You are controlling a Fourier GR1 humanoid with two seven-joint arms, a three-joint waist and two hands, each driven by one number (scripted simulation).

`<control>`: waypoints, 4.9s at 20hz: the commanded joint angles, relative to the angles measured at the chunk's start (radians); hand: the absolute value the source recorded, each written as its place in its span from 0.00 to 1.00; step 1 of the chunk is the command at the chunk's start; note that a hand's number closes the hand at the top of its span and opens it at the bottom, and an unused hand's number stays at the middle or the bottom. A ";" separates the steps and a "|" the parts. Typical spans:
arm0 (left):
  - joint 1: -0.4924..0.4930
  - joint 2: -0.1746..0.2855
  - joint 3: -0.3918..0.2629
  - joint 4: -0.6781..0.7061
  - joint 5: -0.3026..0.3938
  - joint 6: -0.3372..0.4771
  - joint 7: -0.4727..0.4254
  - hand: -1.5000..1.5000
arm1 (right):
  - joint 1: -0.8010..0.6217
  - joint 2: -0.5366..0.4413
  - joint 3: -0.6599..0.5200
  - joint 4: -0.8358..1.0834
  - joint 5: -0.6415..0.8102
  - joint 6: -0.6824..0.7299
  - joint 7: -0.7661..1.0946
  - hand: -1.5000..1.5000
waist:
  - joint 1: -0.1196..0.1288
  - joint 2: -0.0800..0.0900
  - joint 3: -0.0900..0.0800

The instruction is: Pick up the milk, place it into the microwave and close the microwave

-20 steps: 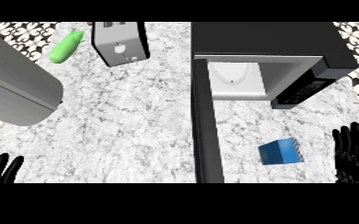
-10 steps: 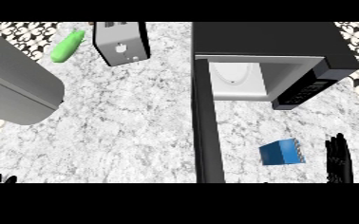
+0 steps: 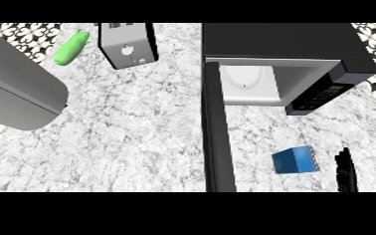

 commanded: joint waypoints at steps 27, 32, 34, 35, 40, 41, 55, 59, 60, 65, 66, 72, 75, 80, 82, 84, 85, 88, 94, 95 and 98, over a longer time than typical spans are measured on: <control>0.221 -0.016 0.085 -0.082 0.249 -0.199 -0.113 0.00 | -0.466 -0.081 -0.156 0.828 -0.081 0.163 -0.503 1.00 | 0.005 0.001 0.000; 0.170 -0.015 0.079 -0.079 0.237 -0.144 -0.081 0.00 | -0.531 -0.005 -0.136 0.890 -0.085 0.191 -0.551 1.00 | 0.000 0.005 0.001; 0.176 0.023 0.123 -0.060 0.276 -0.177 -0.102 0.00 | -0.582 -0.063 -0.130 0.938 -0.080 0.264 -0.528 1.00 | 0.007 0.006 0.001; 0.151 0.021 0.109 -0.058 0.253 -0.163 -0.096 0.00 | -0.599 -0.127 -0.124 0.946 -0.076 0.335 -0.512 1.00 | 0.004 0.008 0.002; 0.147 0.037 0.124 -0.039 0.299 -0.164 -0.082 0.00 | -0.652 -0.120 -0.079 0.995 -0.053 0.402 -0.501 1.00 | -0.002 0.006 0.000; 0.141 0.015 0.078 -0.076 0.276 -0.130 -0.047 0.00 | -0.677 -0.090 -0.075 1.016 -0.041 0.362 -0.532 1.00 | -0.001 0.009 0.001; 0.159 0.022 0.121 -0.059 0.295 -0.150 -0.031 0.00 | -0.975 -0.147 -0.101 1.056 -0.025 0.274 -0.317 1.00 | 0.002 0.005 -0.001; 0.098 0.083 0.191 0.020 0.337 -0.171 -0.049 0.00 | -1.049 -0.176 -0.112 1.159 -0.004 0.251 -0.332 1.00 | 0.016 0.012 0.000; 0.120 0.062 0.157 -0.044 0.342 -0.144 -0.025 0.00 | -1.063 -0.225 -0.119 1.149 -0.011 0.285 -0.300 1.00 | 0.015 0.012 0.001; 0.075 0.049 0.099 -0.049 0.291 -0.117 0.003 0.00 | -1.173 -0.214 -0.121 1.203 -0.004 0.233 -0.230 1.00 | 0.029 0.020 0.002; 0.056 0.080 0.132 -0.027 0.321 -0.118 -0.003 0.00 | -1.186 -0.245 -0.122 1.203 -0.009 0.264 -0.218 1.00 | 0.029 0.021 0.002; -0.002 0.094 0.126 0.000 0.297 -0.113 -0.015 0.00 | -1.204 -0.237 -0.105 1.216 0.018 0.096 -0.221 1.00 | 0.057 0.031 0.002; -0.024 0.096 0.106 0.018 0.284 -0.112 -0.012 0.00 | -1.191 -0.265 -0.099 1.222 0.029 0.042 -0.234 1.00 | 0.064 0.039 0.002; -0.042 0.113 0.117 0.031 0.289 -0.109 -0.013 0.00 | -1.209 -0.275 -0.106 1.226 0.018 -0.029 -0.209 1.00 | 0.091 0.041 0.002; -0.068 0.128 0.123 0.069 0.286 -0.108 -0.009 0.00 | -1.199 -0.270 -0.108 1.226 0.011 -0.038 -0.230 1.00 | 0.091 0.048 0.002; -0.073 0.133 0.126 0.071 0.284 -0.115 -0.014 0.00 | -1.205 -0.274 -0.114 1.222 0.002 -0.062 -0.222 1.00 | 0.102 0.046 0.001; -0.081 0.139 0.132 0.066 0.293 -0.112 -0.013 0.00 | -1.203 -0.279 -0.112 1.222 0.001 -0.071 -0.217 1.00 | 0.102 0.046 0.001; -0.092 0.146 0.131 0.078 0.274 -0.115 -0.011 0.00 | -1.199 -0.254 -0.124 1.210 -0.019 -0.119 -0.229 1.00 | 0.125 0.052 0.001; -0.120 0.158 0.120 0.077 0.293 -0.110 0.000 0.00 | -1.167 -0.285 -0.118 1.192 -0.028 -0.139 -0.250 1.00 | 0.128 0.055 0.001; -0.129 0.163 0.123 0.078 0.292 -0.099 0.007 0.00 | -1.162 -0.279 -0.111 1.188 -0.025 -0.142 -0.255 1.00 | 0.129 0.060 0.001; -0.136 0.174 0.130 0.082 0.298 -0.097 0.014 0.00 | -1.145 -0.282 -0.120 1.168 -0.043 -0.152 -0.272 1.00 | 0.138 0.062 0.002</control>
